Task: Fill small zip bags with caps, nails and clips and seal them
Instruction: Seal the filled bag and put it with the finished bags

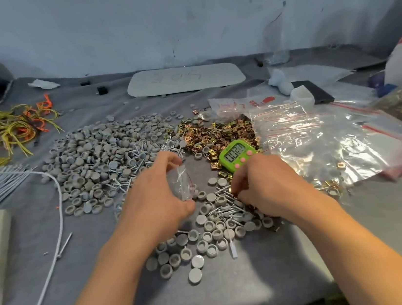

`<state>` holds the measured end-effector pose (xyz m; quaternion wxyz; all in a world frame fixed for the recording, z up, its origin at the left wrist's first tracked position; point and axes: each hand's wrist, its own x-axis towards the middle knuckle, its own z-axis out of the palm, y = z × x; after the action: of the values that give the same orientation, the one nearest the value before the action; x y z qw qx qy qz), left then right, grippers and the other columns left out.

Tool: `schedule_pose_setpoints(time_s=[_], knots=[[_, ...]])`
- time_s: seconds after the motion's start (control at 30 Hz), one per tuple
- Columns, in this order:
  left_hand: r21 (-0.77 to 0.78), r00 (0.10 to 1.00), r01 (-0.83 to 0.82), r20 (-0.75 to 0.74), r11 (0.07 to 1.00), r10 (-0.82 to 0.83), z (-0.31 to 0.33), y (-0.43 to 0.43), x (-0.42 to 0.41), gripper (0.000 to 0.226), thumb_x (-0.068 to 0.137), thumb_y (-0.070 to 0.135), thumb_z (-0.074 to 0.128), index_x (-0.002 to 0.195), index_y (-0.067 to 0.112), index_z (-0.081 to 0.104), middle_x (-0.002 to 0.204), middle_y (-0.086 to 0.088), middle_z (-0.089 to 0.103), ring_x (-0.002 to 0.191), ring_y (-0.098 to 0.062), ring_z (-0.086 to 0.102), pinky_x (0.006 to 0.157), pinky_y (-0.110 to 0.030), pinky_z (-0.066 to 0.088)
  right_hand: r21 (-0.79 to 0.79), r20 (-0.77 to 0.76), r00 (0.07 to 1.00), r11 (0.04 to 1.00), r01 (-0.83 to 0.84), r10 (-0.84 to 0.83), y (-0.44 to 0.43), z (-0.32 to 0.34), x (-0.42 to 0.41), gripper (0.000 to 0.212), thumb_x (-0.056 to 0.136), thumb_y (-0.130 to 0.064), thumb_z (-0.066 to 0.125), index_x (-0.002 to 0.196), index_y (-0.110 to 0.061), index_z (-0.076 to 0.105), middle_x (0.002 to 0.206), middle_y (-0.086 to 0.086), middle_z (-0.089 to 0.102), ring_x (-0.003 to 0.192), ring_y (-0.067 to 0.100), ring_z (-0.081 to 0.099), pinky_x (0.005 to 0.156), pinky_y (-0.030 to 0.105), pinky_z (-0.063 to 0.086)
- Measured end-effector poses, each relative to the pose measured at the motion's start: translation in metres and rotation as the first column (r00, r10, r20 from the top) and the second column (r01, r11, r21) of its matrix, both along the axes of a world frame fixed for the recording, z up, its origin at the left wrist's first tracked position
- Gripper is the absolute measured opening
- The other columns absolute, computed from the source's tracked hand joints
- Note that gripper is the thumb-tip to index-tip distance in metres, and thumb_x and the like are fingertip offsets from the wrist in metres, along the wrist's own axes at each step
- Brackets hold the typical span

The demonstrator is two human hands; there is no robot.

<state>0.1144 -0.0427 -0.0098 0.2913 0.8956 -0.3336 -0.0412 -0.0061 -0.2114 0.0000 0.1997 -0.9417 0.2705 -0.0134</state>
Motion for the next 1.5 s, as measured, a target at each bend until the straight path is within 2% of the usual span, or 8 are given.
schedule_pose_setpoints(time_s=[0.13, 0.23, 0.33, 0.77, 1.03, 1.23, 1.37, 1.5], knots=[[-0.08, 0.994, 0.103, 0.032, 0.991, -0.1, 0.005, 0.002, -0.013, 0.095, 0.054, 0.054, 0.089, 0.136, 0.055, 0.04, 0.13, 0.034, 0.044, 0.115, 0.005, 0.047, 0.095, -0.025, 0.037, -0.015, -0.022, 1.0, 1.0, 0.005, -0.006, -0.004, -0.008, 0.0, 0.018, 0.087, -0.013, 0.071, 0.086, -0.03, 0.078, 0.115, 0.011, 0.075, 0.12, 0.032, 0.065, 0.103, 0.046, 0.054], [-0.294, 0.993, 0.084, 0.104, 0.952, -0.055, 0.006, -0.001, -0.022, 0.064, 0.065, 0.05, 0.082, 0.124, 0.05, 0.056, 0.121, 0.034, 0.057, 0.111, 0.023, 0.048, 0.086, 0.001, 0.03, -0.053, -0.072, 0.997, 0.998, -0.024, 0.02, -0.004, -0.009, -0.001, 0.015, 0.087, -0.011, 0.067, 0.088, -0.022, 0.076, 0.098, 0.01, 0.076, 0.106, 0.034, 0.07, 0.088, 0.045, 0.06], [-0.372, 0.984, 0.056, 0.179, 0.927, 0.013, 0.008, 0.0, -0.024, 0.04, 0.076, 0.032, 0.081, 0.112, 0.042, 0.066, 0.107, 0.029, 0.065, 0.111, 0.024, 0.046, 0.084, 0.01, 0.024, -0.109, -0.089, 0.996, 0.993, -0.04, 0.03, 0.0, -0.01, 0.001, 0.015, 0.089, -0.013, 0.065, 0.099, -0.02, 0.074, 0.105, 0.012, 0.074, 0.106, 0.035, 0.069, 0.085, 0.045, 0.061], [-0.354, 0.982, 0.03, 0.186, 0.935, 0.039, 0.011, 0.001, -0.029, 0.023, 0.08, 0.028, 0.076, 0.094, 0.044, 0.068, 0.092, 0.029, 0.067, 0.098, 0.0, 0.062, 0.087, -0.008, 0.033, -0.032, -0.084, 0.995, 0.998, -0.059, 0.056, -0.005, -0.012, -0.002, 0.008, 0.09, -0.021, 0.069, 0.082, -0.023, 0.07, 0.095, 0.005, 0.071, 0.09, 0.028, 0.065, 0.07, 0.03, 0.043], [-0.362, 0.984, 0.026, 0.173, 0.932, 0.04, 0.007, 0.003, -0.026, 0.022, 0.08, 0.027, 0.077, 0.093, 0.044, 0.069, 0.087, 0.031, 0.067, 0.098, 0.012, 0.059, 0.088, -0.013, 0.038, -0.091, -0.153, 0.988, 0.996, -0.014, 0.0, -0.004, -0.017, 0.004, 0.03, 0.092, -0.024, 0.065, 0.118, -0.008, 0.066, 0.109, 0.013, 0.07, 0.103, 0.033, 0.066, 0.087, 0.044, 0.059], [-0.373, 0.984, 0.02, 0.17, 0.927, 0.047, 0.008, 0.006, -0.026, 0.02, 0.079, 0.026, 0.078, 0.087, 0.043, 0.07, 0.093, 0.035, 0.066, 0.1, 0.013, 0.058, 0.092, -0.028, 0.044, -0.088, -0.099, 0.993, 0.994, -0.07, 0.061, 0.001, -0.016, -0.002, 0.008, 0.092, -0.015, 0.065, 0.086, -0.019, 0.061, 0.089, 0.008, 0.068, 0.088, 0.033, 0.064, 0.078, 0.045, 0.058], [-0.351, 0.983, 0.052, 0.183, 0.935, 0.014, 0.006, 0.005, -0.029, 0.013, 0.079, 0.033, 0.08, 0.085, 0.042, 0.071, 0.082, 0.03, 0.067, 0.092, 0.005, 0.062, 0.085, -0.021, 0.044, 0.238, 0.308, 0.951, 0.97, -0.04, -0.037, 0.008, -0.009, -0.006, 0.021, 0.095, -0.012, 0.069, 0.081, -0.024, 0.059, 0.075, 0.0, 0.066, 0.071, 0.015, 0.061, 0.069, 0.035, 0.055], [-0.416, 0.994, 0.105, 0.052, 0.903, -0.092, 0.007, -0.001, -0.036, 0.023, 0.077, 0.041, 0.083, 0.099, 0.047, 0.077, 0.087, 0.033, 0.07, 0.086, 0.014, 0.062, 0.073, 0.0, 0.038, 0.826, 0.499, 0.78, 0.479, -0.296, -0.378, 0.014, 0.006, -0.014, 0.015, 0.092, 0.005, 0.068, 0.09, -0.009, 0.065, 0.073, 0.011, 0.071, 0.058, 0.016, 0.058, 0.057, 0.025, 0.051]])
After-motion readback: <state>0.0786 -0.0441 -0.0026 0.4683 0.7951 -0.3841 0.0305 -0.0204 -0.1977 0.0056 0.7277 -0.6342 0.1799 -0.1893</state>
